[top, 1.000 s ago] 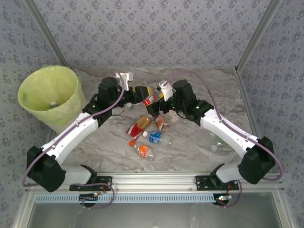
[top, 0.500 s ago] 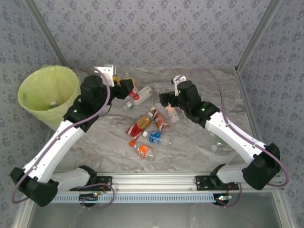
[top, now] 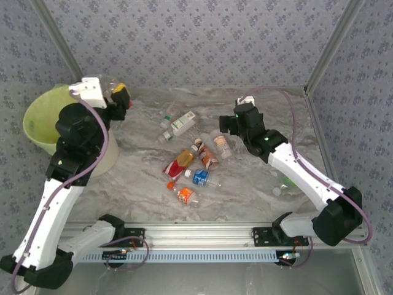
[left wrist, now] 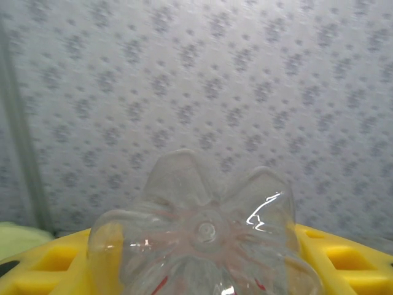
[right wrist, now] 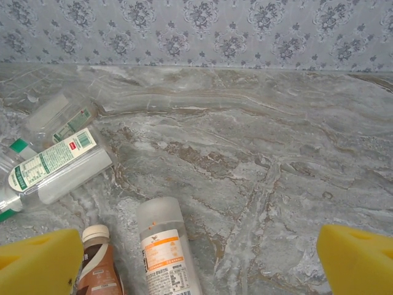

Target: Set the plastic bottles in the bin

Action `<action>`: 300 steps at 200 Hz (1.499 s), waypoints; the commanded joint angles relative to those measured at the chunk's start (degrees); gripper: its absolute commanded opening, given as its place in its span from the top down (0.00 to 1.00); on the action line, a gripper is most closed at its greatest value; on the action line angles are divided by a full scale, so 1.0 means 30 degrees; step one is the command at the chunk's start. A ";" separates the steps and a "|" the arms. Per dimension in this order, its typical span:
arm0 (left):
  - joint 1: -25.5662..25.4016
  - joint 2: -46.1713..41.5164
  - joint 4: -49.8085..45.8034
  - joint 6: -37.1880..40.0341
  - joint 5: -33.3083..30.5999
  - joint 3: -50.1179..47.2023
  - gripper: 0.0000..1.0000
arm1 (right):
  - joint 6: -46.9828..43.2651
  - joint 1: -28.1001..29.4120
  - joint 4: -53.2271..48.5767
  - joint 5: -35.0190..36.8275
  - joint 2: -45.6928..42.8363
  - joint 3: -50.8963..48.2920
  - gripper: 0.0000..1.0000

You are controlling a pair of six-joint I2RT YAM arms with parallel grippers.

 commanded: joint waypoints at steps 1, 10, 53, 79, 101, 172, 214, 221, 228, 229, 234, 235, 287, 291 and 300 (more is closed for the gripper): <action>0.1303 -0.0392 0.0462 0.0987 -0.1896 0.0415 0.63 | 0.0607 -0.0347 -0.0588 0.0564 -0.0262 0.0016 0.00; 0.2081 -0.0307 0.0123 0.0509 -0.2292 0.0574 0.64 | 0.0706 -0.0422 -0.0619 0.0521 -0.0265 0.0019 0.00; 0.6097 0.0251 -0.2349 -0.2255 -0.3794 0.0670 0.65 | 0.0908 -0.0679 -0.0905 0.0418 -0.0212 -0.0040 0.00; 0.8241 0.0902 -0.3771 -0.3362 -0.3882 0.0475 0.65 | 0.0948 -0.0815 -0.1071 0.0389 -0.0205 -0.0040 0.00; 0.9621 0.1844 -0.5729 -0.4464 -0.2651 0.0902 0.64 | 0.1091 -0.0869 -0.1163 0.0331 -0.0178 -0.0011 0.00; 1.1436 0.3710 -0.6724 -0.6439 0.2261 -0.0170 0.60 | 0.1366 -0.0913 -0.1321 -0.0052 0.0152 0.0073 0.00; 1.2490 0.4270 -0.7109 -0.7660 0.2933 -0.0741 0.44 | 0.1304 -0.0899 -0.1454 -0.0022 0.0150 0.0075 0.00; 1.2546 0.4359 -0.7293 -0.7840 0.2833 -0.0626 0.37 | 0.1303 -0.0926 -0.1424 -0.0027 0.0150 0.0077 0.00; 1.2543 0.4396 -0.7462 -0.7901 0.2777 -0.0467 0.33 | 0.1300 -0.0929 -0.1443 -0.0036 0.0166 0.0077 0.00; 1.2552 0.4396 -0.7464 -0.7905 0.2783 -0.0446 0.32 | 0.1300 -0.0928 -0.1445 -0.0029 0.0158 0.0077 0.00; 1.2573 0.4382 -0.7468 -0.7932 0.2821 -0.0345 0.29 | 0.1300 -0.0928 -0.1415 -0.0021 0.0177 0.0077 0.00; 1.2568 0.4389 -0.7467 -0.7935 0.2835 -0.0327 0.29 | 0.1300 -0.0928 -0.1416 -0.0021 0.0178 0.0077 0.00; 1.2561 0.4193 -0.8411 -0.7617 0.3135 0.0558 0.17 | 0.1359 -0.0929 -0.1387 -0.0109 0.0234 0.0070 0.00; 1.2534 0.4149 -0.8446 -0.7616 0.3174 0.0592 0.16 | 0.1348 -0.0930 -0.1415 -0.0109 0.0245 0.0077 0.00; 1.2539 0.4091 -0.8520 -0.7562 0.3415 0.0693 0.13 | 0.1359 -0.0928 -0.1394 -0.0083 0.0267 0.0018 0.00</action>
